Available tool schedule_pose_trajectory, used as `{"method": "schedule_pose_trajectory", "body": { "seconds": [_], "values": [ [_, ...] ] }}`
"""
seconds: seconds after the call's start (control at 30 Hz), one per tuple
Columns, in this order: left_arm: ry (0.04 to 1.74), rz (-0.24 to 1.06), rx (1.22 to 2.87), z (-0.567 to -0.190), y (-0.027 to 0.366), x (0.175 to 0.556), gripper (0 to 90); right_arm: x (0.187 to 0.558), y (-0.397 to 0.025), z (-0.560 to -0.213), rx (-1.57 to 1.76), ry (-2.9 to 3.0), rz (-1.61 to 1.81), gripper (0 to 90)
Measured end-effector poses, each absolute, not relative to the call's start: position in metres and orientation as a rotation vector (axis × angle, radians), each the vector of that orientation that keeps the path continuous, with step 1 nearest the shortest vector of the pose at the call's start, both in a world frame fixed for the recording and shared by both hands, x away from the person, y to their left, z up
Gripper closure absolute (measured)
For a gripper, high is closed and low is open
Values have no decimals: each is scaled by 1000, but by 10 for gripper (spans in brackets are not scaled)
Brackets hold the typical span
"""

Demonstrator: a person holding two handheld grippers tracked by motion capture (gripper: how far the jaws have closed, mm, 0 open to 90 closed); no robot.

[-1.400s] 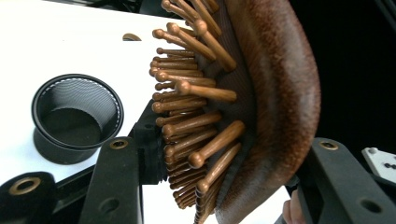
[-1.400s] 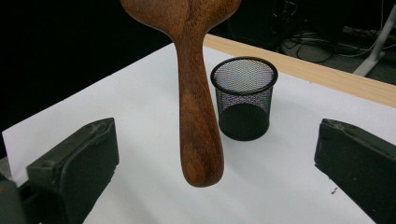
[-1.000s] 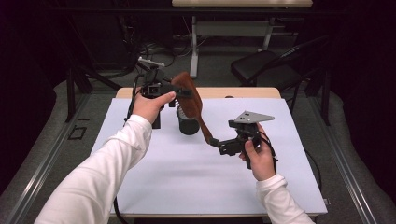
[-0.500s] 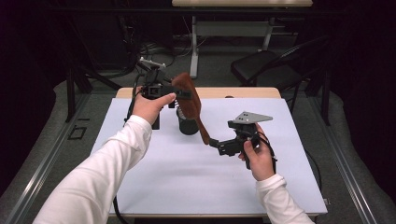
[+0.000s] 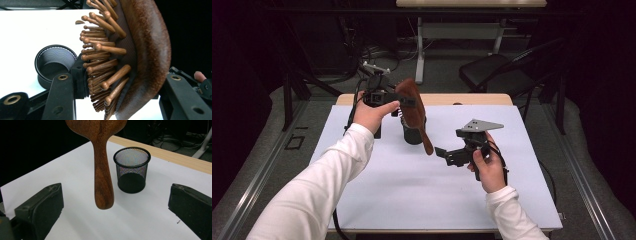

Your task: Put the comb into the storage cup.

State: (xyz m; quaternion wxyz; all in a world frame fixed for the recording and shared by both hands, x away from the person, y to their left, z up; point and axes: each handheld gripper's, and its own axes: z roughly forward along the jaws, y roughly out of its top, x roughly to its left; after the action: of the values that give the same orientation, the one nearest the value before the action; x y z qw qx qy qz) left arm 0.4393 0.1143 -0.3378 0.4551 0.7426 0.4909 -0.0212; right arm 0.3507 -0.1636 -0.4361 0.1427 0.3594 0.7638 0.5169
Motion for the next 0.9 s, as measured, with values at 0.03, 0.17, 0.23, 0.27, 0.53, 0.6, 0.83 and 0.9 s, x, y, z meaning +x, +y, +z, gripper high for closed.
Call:
{"method": "schedule_pose_trajectory", "body": {
  "seconds": [0.03, 0.17, 0.23, 0.27, 0.53, 0.6, 0.83, 0.9],
  "values": [
    [1206, -52, 1831, -338, 115, 440, 498, 351, -164, -436, 1041, 2203, 1492, 0],
    [1198, -47, 1824, -335, 117, 440, 497, 353, -166, -436, 1055, 2197, 1498, 4],
    [1193, -37, 1818, -333, 119, 441, 498, 353, -166, -436, 1056, 2198, 1498, 4],
    [1191, -34, 1818, -332, 120, 441, 498, 353, -166, -436, 1058, 2198, 1501, 4],
    [1201, -16, 1785, -327, 131, 445, 498, 354, -164, -436, 1058, 2204, 1490, 9],
    [1203, -11, 1779, -326, 134, 446, 498, 354, -164, -436, 1053, 2204, 1488, 9],
    [1216, -1, 1757, -328, 136, 453, 497, 356, -165, -437, 1068, 2203, 1491, 10],
    [1214, -1, 1750, -328, 137, 455, 497, 355, -165, -436, 1073, 2202, 1493, 9]
  ]
}}
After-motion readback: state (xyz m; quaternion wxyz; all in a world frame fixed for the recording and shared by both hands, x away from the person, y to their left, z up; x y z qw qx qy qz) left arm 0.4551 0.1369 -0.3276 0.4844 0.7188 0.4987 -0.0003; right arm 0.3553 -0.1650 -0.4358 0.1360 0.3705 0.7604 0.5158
